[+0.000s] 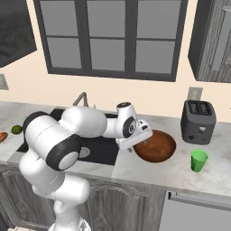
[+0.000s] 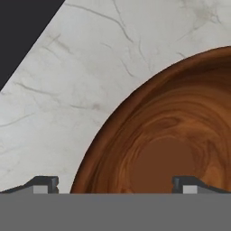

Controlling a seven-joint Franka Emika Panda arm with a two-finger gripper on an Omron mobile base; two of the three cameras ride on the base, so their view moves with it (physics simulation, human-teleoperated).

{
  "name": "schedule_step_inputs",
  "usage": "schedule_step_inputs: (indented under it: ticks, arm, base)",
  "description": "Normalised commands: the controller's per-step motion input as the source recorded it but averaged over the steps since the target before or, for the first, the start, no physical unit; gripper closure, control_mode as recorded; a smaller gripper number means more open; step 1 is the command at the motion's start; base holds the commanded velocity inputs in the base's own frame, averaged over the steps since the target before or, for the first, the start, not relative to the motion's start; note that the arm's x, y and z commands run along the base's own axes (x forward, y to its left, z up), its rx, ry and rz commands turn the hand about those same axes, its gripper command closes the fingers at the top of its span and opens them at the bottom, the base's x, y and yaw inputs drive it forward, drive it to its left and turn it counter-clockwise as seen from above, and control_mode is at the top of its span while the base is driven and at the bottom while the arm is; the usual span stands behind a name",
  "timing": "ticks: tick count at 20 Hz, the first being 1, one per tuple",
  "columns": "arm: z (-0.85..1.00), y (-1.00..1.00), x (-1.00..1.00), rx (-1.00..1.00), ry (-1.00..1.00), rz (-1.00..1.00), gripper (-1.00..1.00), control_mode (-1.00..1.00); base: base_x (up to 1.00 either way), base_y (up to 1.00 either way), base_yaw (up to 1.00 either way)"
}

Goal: Remove the lime and sweet potato from the sink. Then move the bowl and cup from the counter to the sink for washing.

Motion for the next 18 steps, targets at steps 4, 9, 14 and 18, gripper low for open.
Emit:
schedule_step_inputs:
  ticks: [4,9,14,18]
  arm:
    - [-0.11,-0.13,0.03,0.0,0.0,-0.05,-1.0,-1.0]
    - [-0.11,-0.12,0.0,0.0,0.0,-0.06,1.0,-1.0]
    - [-0.09,-0.08,0.0,0.0,0.0,-0.08,1.0,-1.0]
    - [-0.07,-0.07,-0.02,0.0,0.0,-0.07,1.0,-1.0]
  base:
    - [0.0,0.0,0.0]
    - [0.0,0.0,0.0]
    - [0.0,0.0,0.0]
    - [0.0,0.0,0.0]
